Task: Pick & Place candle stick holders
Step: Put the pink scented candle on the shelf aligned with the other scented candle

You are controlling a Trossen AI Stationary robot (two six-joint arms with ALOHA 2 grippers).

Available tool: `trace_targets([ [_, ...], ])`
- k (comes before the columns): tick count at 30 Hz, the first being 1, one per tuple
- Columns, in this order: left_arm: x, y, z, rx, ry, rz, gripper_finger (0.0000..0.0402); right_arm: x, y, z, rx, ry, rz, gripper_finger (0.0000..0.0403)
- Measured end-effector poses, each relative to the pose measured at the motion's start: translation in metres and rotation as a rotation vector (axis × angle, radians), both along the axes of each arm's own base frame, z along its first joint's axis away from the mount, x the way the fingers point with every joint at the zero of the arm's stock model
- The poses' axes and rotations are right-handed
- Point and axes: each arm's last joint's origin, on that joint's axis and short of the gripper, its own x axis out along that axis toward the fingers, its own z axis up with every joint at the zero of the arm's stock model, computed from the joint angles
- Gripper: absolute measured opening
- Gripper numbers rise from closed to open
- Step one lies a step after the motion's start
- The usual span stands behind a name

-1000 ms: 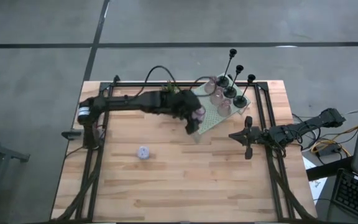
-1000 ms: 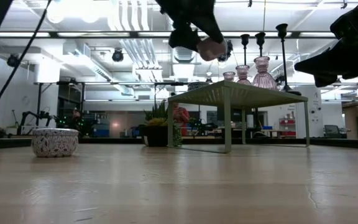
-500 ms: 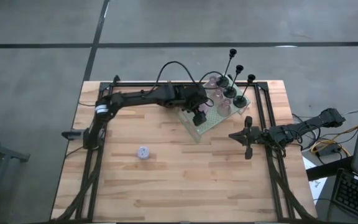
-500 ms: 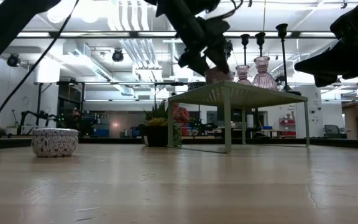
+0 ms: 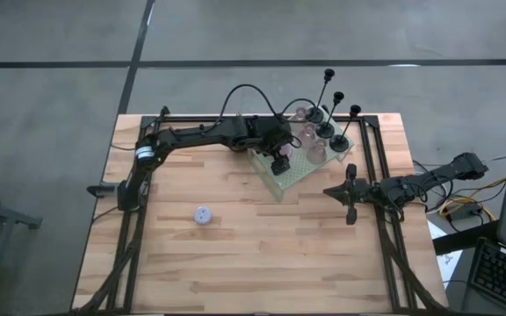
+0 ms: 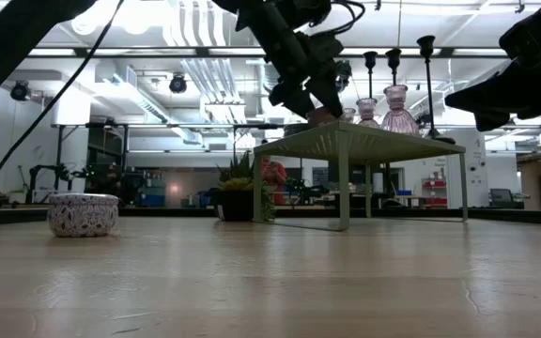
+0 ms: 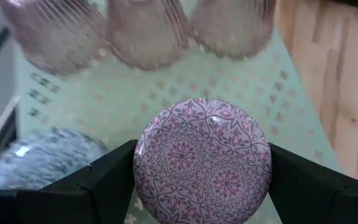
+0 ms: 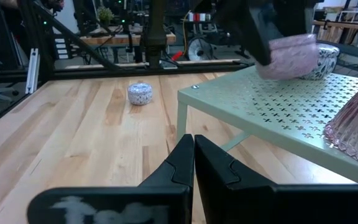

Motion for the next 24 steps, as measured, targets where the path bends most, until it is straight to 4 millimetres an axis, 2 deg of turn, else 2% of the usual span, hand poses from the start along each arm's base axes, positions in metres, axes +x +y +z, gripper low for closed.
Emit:
trace_targets([
  [10, -0.0025, -0.0004, -0.0036, 0.008, 0.045, -0.01, 0.0311, 0.0, 0.0, 0.0, -0.002, 0.0, 0.001, 0.0008],
  [18, -0.0007, 0.0007, -0.002, 0.041, 0.027, -0.016, 0.0343, 0.0, 0.0, 0.0, 0.001, 0.0, 0.001, 0.0008],
  [24, 0.0021, 0.0016, 0.0007, 0.053, -0.012, -0.007, 0.0346, 0.0, 0.0, 0.0, -0.002, 0.0, 0.001, 0.0008],
])
